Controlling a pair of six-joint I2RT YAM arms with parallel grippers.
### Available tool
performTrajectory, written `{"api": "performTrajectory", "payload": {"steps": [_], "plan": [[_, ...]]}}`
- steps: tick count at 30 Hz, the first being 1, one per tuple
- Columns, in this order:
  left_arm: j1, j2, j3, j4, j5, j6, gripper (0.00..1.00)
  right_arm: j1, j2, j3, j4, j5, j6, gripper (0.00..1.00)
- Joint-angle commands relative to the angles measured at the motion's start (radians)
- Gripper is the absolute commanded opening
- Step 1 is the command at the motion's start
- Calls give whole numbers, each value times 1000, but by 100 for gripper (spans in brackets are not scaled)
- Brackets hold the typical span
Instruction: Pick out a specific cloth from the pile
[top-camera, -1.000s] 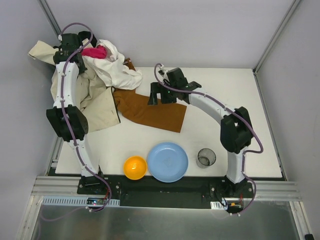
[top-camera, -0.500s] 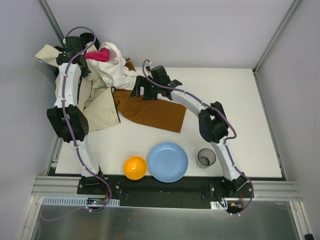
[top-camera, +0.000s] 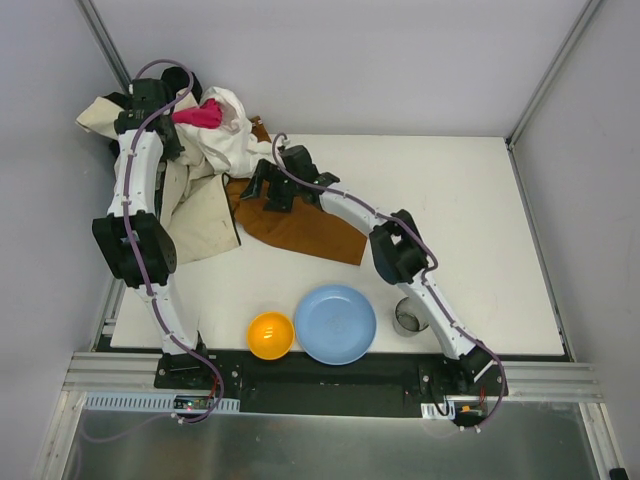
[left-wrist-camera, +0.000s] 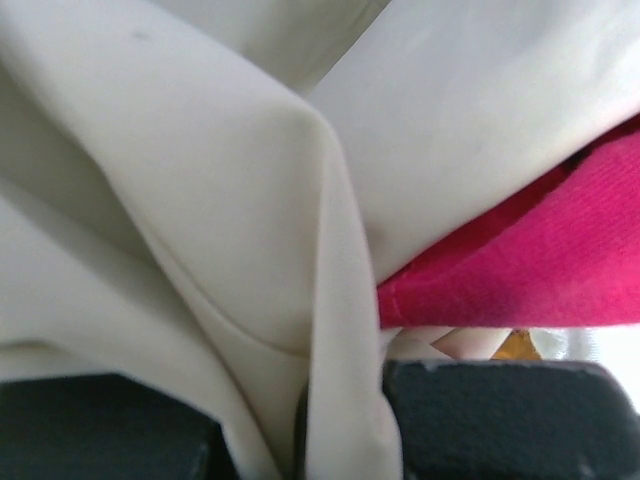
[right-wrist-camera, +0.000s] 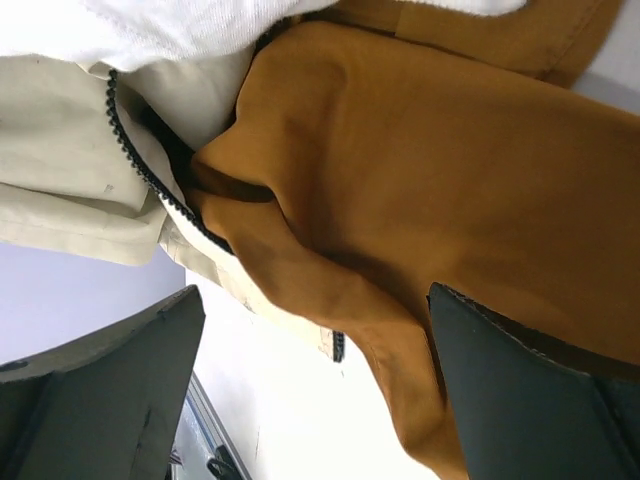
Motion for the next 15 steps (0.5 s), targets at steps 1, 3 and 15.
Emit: {"api": "performTrajectory", "payload": {"steps": [1,3,15], "plan": [[9,-77,-13,41,4,-19,0,30,49,73,69,22,78,96],[8,-75,-19,41,4,-19,0,41,74,79,82,42,99,97],[8,-78,-33,41,13,-20,0,69,200,161,171,120,224,54]]}}
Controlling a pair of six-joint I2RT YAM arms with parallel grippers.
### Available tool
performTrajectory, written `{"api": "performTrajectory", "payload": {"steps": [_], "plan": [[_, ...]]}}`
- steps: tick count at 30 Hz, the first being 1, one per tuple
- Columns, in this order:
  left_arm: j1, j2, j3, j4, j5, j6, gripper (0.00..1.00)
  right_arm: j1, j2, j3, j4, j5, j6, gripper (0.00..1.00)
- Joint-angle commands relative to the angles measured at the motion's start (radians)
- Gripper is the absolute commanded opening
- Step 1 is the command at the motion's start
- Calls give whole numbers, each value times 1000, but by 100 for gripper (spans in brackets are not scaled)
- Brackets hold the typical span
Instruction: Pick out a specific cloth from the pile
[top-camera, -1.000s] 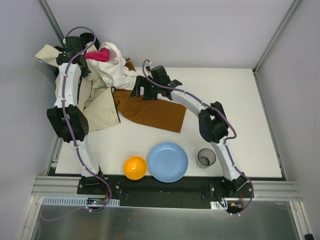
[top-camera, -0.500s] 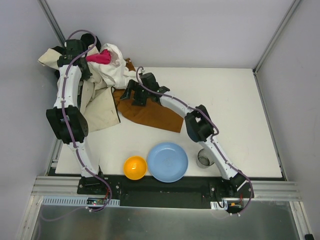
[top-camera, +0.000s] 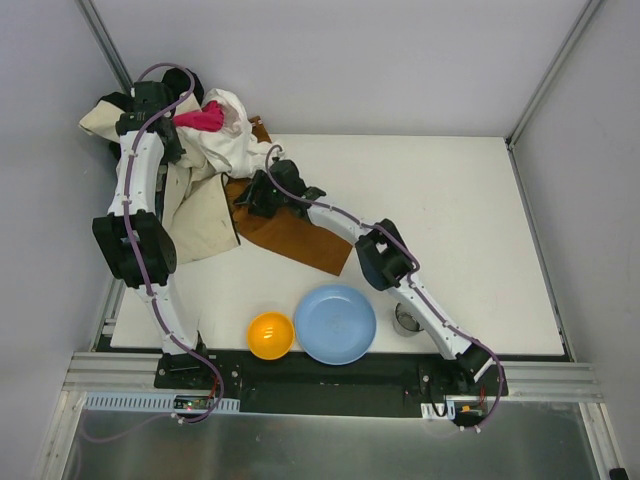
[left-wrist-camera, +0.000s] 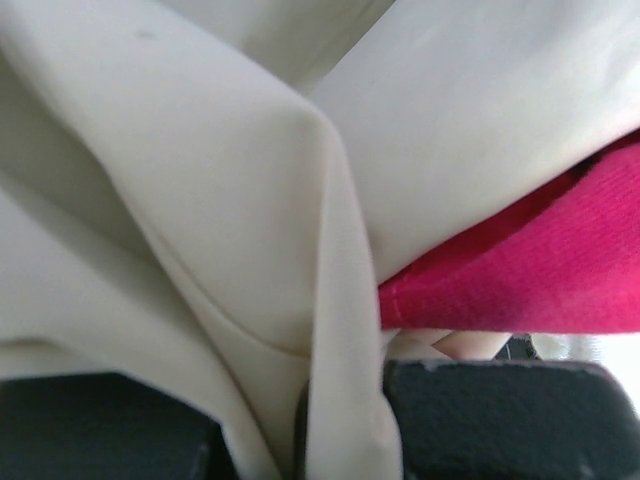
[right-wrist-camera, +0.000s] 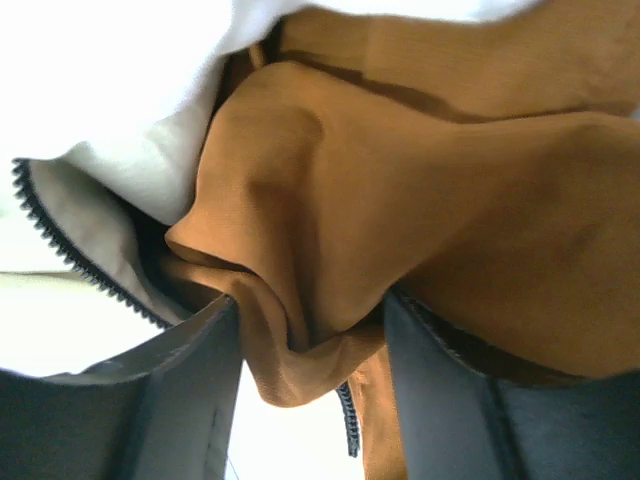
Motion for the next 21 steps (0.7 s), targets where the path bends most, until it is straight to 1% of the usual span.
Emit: {"api": "performTrajectory", "payload": {"steps": [1,2,3,4,9,16,21], "plan": [[6,-77,-5,33,10,-20,0,14,17,-1,37,24,51,33],[8,-77,-8,33,10,-21,0,9,4,-12,37,14,51,22],[8,-77,-11,33,10,-23,0,6,-6,-46,75,5,51,6],[8,-77,-13,32,9,-24,0,1,-22,-67,80,-1,49,1],[9,-80,-27,35,4,-30,0,-31,-123,-173,89,-36,-9,1],[14,-89,-47,35,-14,-41,0,-94,-353,-360,90,-110,-168,1],[28,-89,-76,35,7,-63,0,-138,-532,-501,81,-110,-273,1]]}}
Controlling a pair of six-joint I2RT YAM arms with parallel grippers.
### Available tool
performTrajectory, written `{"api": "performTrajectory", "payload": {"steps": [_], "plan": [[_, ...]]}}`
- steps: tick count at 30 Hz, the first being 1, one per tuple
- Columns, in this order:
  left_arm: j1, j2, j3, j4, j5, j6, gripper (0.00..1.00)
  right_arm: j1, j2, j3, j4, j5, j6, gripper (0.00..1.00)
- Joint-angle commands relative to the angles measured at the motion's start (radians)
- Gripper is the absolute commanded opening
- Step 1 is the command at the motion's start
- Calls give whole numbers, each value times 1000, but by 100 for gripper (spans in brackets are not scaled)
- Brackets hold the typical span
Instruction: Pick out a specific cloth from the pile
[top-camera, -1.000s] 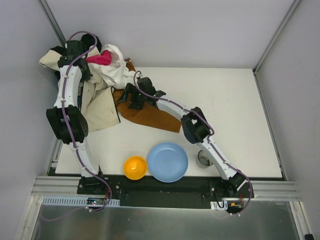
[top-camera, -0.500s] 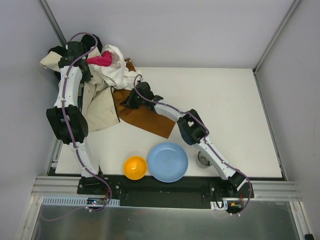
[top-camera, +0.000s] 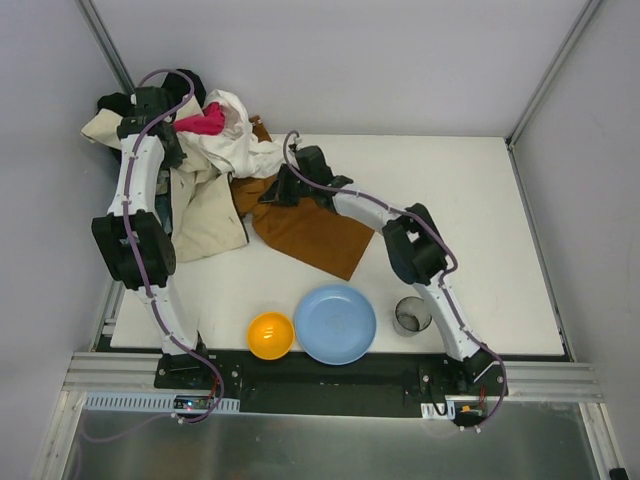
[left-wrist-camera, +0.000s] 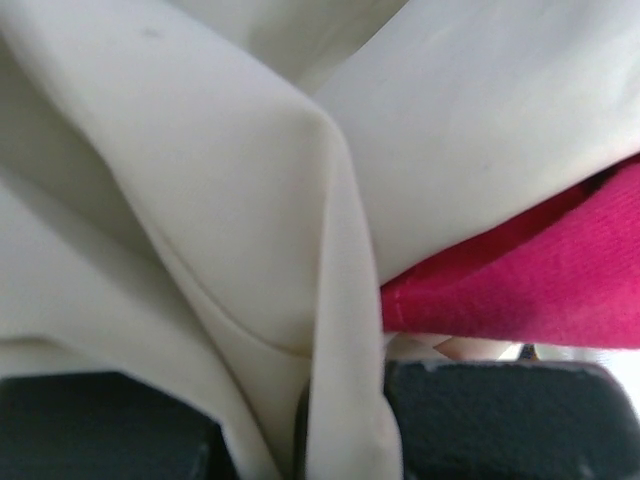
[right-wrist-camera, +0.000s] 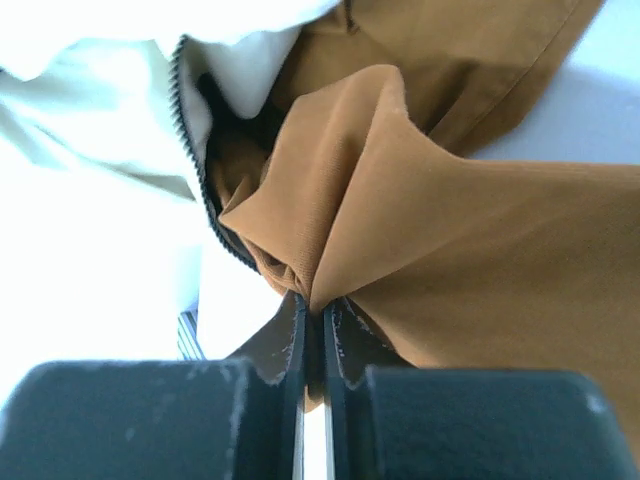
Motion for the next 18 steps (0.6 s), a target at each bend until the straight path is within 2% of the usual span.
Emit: {"api": "performTrajectory", "payload": {"steps": [1,9,18], "plan": [[29,-79,-30,20,10,-36,0,-76,-247,-100,-3,2,-145,1],[62,-102,-86,23,19,-61,0,-221,-464,-324,0,10,-163,1],[88,-116,-119,26,4,-74,0,-356,-673,-430,-10,-7,-198,1]]}}
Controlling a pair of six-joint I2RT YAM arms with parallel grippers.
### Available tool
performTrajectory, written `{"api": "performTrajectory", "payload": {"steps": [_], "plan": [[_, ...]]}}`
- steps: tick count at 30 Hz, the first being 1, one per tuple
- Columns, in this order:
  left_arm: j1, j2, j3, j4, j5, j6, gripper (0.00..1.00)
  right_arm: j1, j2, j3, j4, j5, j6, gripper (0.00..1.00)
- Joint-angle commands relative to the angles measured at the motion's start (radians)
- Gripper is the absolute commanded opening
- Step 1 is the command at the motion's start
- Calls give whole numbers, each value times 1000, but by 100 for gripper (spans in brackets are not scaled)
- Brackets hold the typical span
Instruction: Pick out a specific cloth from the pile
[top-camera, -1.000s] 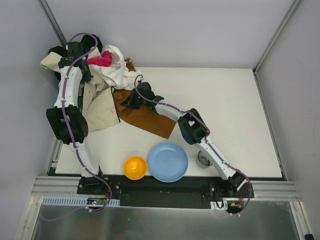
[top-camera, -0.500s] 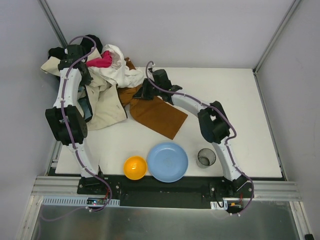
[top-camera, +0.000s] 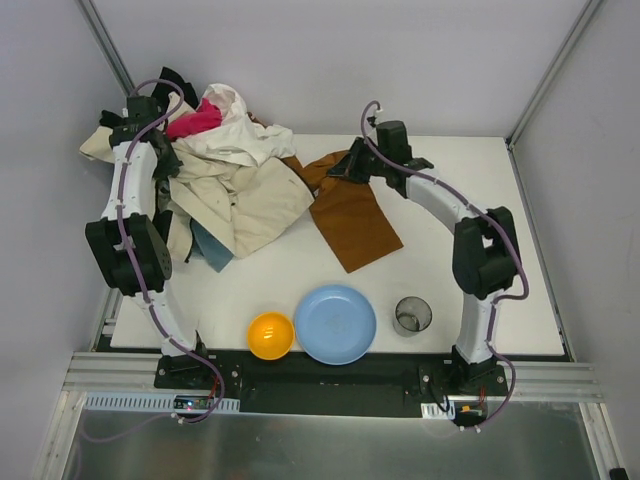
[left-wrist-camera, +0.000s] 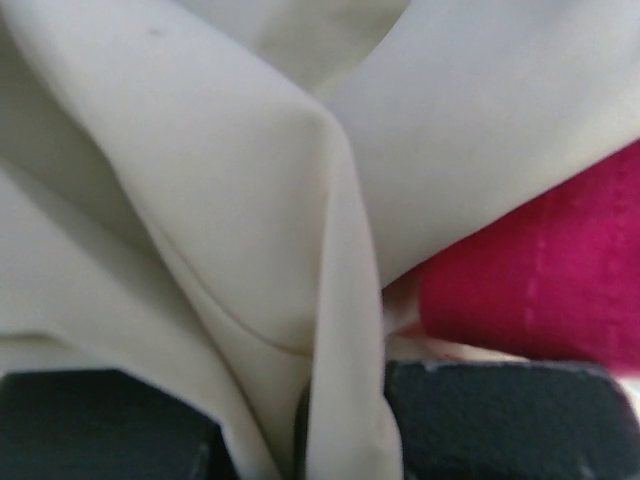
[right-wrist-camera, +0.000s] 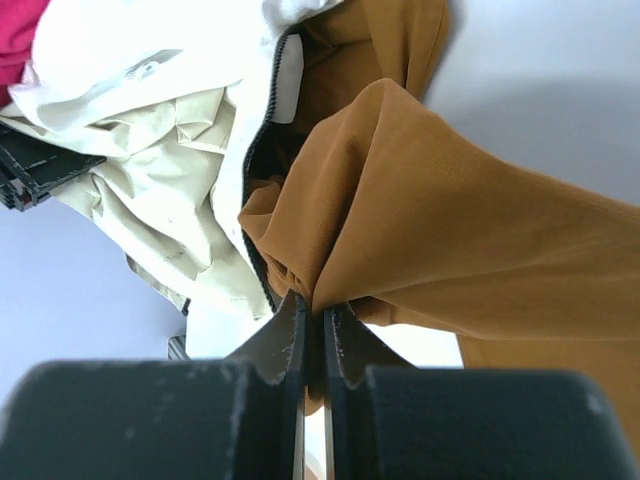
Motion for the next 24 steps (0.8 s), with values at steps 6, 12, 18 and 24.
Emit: {"api": "performTrajectory", "payload": {"steps": [6,12,18,24], "plan": [[40,-86,-36,9,-28,-15,0,-126,-304,-64,55,73,-84,1],[37,-125,-66,12,83,2,26,-137,-269,-86,30,50,-115,1],[-66,-221,-129,23,143,61,96,-137,-196,-147,0,27,-126,1],[-288,-313,-215,55,28,70,99,-137,-157,-179,-2,-6,-132,1]]}}
